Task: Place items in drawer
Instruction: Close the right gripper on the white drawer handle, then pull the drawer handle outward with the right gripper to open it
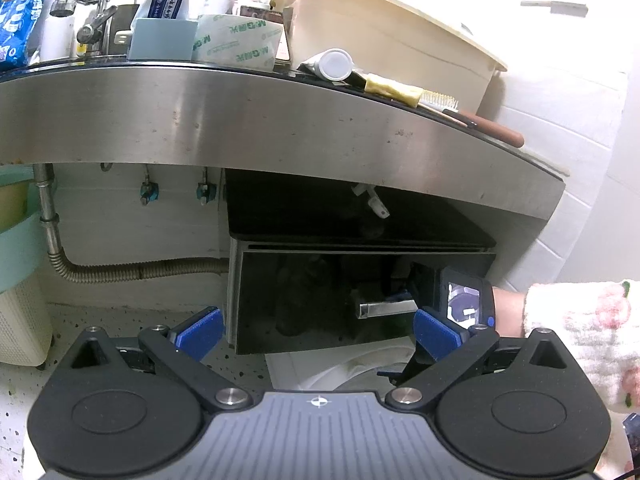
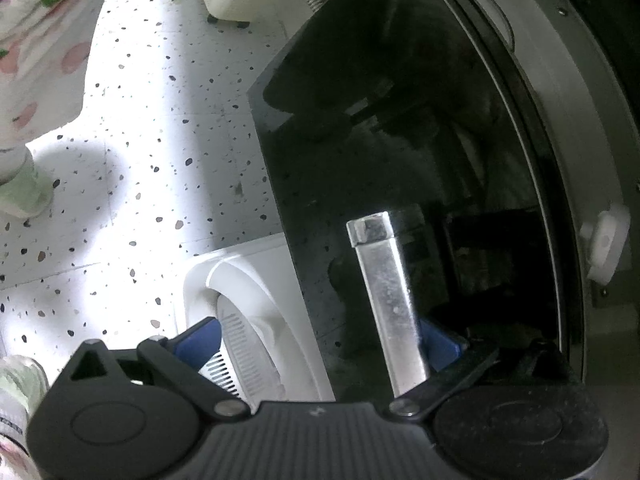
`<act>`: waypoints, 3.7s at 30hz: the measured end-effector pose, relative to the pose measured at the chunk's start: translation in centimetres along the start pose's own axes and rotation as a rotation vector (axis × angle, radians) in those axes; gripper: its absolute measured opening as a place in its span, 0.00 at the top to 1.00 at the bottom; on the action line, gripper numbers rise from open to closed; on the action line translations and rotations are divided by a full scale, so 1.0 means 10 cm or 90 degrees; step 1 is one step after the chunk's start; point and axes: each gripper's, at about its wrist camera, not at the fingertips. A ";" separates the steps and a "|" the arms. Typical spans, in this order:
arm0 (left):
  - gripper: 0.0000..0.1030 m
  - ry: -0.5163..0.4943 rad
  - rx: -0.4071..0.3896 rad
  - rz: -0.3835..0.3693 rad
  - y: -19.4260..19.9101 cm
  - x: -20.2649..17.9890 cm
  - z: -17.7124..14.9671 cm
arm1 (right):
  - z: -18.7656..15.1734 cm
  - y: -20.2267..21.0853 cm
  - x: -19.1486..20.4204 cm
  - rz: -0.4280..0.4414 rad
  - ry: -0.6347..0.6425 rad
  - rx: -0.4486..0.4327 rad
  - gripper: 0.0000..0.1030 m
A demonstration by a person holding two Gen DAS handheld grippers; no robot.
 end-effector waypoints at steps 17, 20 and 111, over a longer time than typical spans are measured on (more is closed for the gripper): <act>0.00 0.007 -0.006 -0.007 0.03 0.01 -0.02 | -0.12 0.18 0.07 0.002 0.039 0.009 0.00; 0.00 0.006 -0.006 -0.009 0.03 0.01 -0.02 | -0.14 0.25 0.10 0.014 0.018 0.002 0.00; 0.05 -0.022 0.043 -0.043 0.06 0.03 -0.07 | -0.69 0.92 -0.23 0.014 -0.830 -0.027 0.11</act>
Point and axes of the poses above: each gripper's, at about its wrist camera, not at the fingertips, and y roughly against the way its jaws point, x to its left, z to its top, and after that the axes turned 15 degrees about -y, right-handed
